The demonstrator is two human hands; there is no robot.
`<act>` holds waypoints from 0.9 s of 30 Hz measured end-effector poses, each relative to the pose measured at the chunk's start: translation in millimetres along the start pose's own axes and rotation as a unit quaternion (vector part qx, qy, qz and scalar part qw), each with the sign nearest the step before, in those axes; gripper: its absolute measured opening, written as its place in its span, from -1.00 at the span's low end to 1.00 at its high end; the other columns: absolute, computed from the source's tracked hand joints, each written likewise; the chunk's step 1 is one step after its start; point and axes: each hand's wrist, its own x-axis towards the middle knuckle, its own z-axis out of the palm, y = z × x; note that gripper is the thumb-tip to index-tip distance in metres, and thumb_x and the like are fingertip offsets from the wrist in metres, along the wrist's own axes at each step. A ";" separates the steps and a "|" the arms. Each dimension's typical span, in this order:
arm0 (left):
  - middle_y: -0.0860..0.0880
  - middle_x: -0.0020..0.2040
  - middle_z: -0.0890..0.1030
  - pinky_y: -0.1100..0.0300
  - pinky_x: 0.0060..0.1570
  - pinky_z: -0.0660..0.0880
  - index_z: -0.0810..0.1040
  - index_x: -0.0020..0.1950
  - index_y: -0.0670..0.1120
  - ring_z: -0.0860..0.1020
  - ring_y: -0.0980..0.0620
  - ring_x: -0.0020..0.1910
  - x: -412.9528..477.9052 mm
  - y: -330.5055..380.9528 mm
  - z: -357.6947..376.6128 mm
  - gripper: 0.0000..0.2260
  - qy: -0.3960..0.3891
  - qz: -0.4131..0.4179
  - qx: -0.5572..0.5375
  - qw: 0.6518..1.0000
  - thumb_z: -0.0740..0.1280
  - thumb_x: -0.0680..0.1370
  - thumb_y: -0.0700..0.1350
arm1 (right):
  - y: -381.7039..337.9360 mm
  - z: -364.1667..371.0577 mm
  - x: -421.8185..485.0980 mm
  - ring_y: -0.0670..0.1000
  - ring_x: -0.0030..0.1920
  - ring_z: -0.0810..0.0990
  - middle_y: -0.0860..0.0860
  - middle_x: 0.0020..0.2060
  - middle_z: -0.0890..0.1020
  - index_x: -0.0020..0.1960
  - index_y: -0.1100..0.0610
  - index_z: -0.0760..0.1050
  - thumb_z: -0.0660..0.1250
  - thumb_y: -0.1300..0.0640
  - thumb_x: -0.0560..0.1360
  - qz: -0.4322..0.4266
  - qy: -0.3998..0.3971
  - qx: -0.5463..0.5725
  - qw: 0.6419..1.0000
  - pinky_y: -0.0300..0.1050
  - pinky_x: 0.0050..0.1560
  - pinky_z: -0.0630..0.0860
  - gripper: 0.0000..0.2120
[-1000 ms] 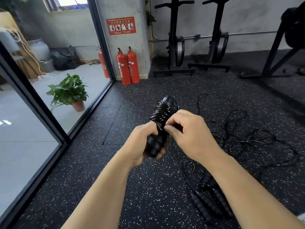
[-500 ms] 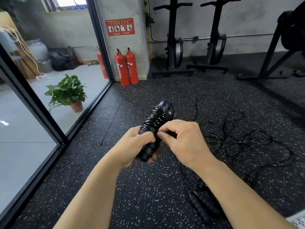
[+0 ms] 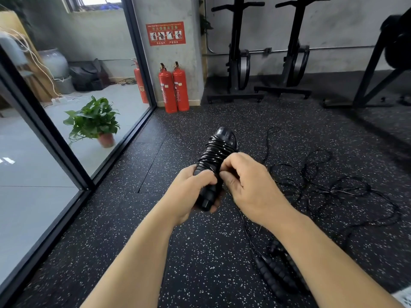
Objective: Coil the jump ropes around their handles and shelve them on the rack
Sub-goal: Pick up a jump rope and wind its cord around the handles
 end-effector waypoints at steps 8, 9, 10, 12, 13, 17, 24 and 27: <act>-0.23 -0.24 0.55 0.19 -0.50 0.46 0.42 -0.04 -0.20 0.50 -0.11 -0.45 3.8 1.0 12.4 -0.96 0.011 -0.024 -0.038 0.999 0.21 0.56 -0.31 | 8.6 -5.7 1.8 -0.12 -0.12 0.45 -0.06 -0.08 0.46 -0.03 0.07 0.39 0.16 0.11 0.62 0.030 0.018 -0.009 0.999 -0.15 -0.14 0.40 -0.93; -0.23 -0.23 0.55 0.19 -0.50 0.46 0.42 -0.05 -0.20 0.50 -0.11 -0.45 3.8 1.4 15.0 -0.96 0.015 -0.021 -0.039 0.999 0.21 0.56 -0.31 | 10.4 -6.2 2.4 -0.15 -0.12 0.44 -0.05 -0.08 0.47 -0.03 0.07 0.39 0.17 0.12 0.62 0.042 0.024 0.000 0.999 -0.22 -0.17 0.37 -0.93; -0.24 -0.23 0.54 0.19 -0.51 0.46 0.42 -0.08 -0.19 0.50 -0.10 -0.45 3.9 1.2 17.3 -0.95 0.021 -0.016 -0.039 0.999 0.21 0.56 -0.31 | 11.7 -6.5 2.8 -0.15 -0.13 0.44 -0.04 -0.08 0.48 -0.03 0.08 0.40 0.17 0.14 0.62 0.055 0.031 0.009 0.998 -0.30 -0.21 0.34 -0.93; -0.24 -0.21 0.51 0.19 -0.51 0.45 0.41 -0.11 -0.19 0.49 -0.09 -0.45 3.8 1.0 21.5 -0.93 0.033 -0.005 -0.038 0.999 0.21 0.55 -0.32 | 13.7 -5.6 3.2 -0.14 -0.16 0.44 -0.02 -0.10 0.50 -0.02 0.12 0.42 0.17 0.15 0.62 0.081 0.048 0.028 0.995 -0.37 -0.27 0.29 -0.91; -0.24 -0.21 0.51 0.19 -0.51 0.45 0.42 -0.11 -0.20 0.49 -0.09 -0.45 3.4 1.5 23.6 -0.94 0.037 -0.001 -0.039 0.999 0.22 0.54 -0.33 | 14.6 -4.7 2.9 -0.14 -0.18 0.43 -0.01 -0.11 0.51 -0.02 0.12 0.42 0.17 0.14 0.62 0.093 0.056 0.039 0.993 -0.36 -0.30 0.27 -0.90; -0.21 -0.28 0.52 0.20 -0.52 0.43 0.42 -0.15 -0.19 0.50 -0.06 -0.48 2.0 3.4 31.3 -0.91 0.036 -0.002 -0.060 0.998 0.20 0.54 -0.32 | 15.9 -1.9 0.4 -0.07 -0.18 0.44 0.00 -0.14 0.51 -0.04 0.11 0.41 0.15 0.14 0.63 0.117 0.093 0.077 0.986 -0.24 -0.22 0.32 -0.89; -0.16 -0.33 0.59 0.28 -0.55 0.45 0.53 -0.06 -0.22 0.50 0.00 -0.49 -3.3 11.5 37.8 -0.84 0.001 -0.119 -0.182 0.976 0.23 0.53 -0.15 | 17.5 -12.7 -3.4 -0.12 -0.13 0.44 -0.05 -0.13 0.49 -0.05 0.09 0.42 0.16 0.14 0.62 0.069 0.107 0.050 0.991 -0.25 -0.16 0.38 -0.89; -0.16 -0.30 0.58 0.28 -0.55 0.44 0.54 -0.04 -0.20 0.49 -0.01 -0.48 -3.4 11.1 34.4 -0.77 -0.014 -0.135 -0.190 0.972 0.26 0.50 -0.05 | 17.7 -19.5 -2.7 -0.15 -0.12 0.46 -0.08 -0.11 0.49 -0.05 0.08 0.43 0.17 0.11 0.62 0.041 0.066 0.021 0.997 -0.25 -0.14 0.38 -0.89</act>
